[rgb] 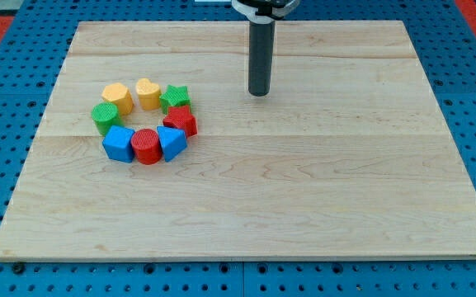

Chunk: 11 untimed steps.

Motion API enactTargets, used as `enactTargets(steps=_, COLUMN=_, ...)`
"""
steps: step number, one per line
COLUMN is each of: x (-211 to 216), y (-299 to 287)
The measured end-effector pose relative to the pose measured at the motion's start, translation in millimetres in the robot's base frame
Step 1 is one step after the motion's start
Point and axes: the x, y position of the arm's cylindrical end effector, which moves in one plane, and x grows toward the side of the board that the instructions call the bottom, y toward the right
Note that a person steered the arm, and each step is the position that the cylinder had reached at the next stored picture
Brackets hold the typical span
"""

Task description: Slightly move the red circle towards up

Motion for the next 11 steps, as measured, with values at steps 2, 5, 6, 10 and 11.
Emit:
enactTargets(steps=2, x=7.5, y=-8.3)
enactTargets(steps=5, x=171.9, y=-106.2)
enactTargets(steps=6, x=163.2, y=-128.5)
enactTargets(steps=10, x=142.8, y=-156.7)
enactTargets(steps=11, x=140.2, y=-156.7)
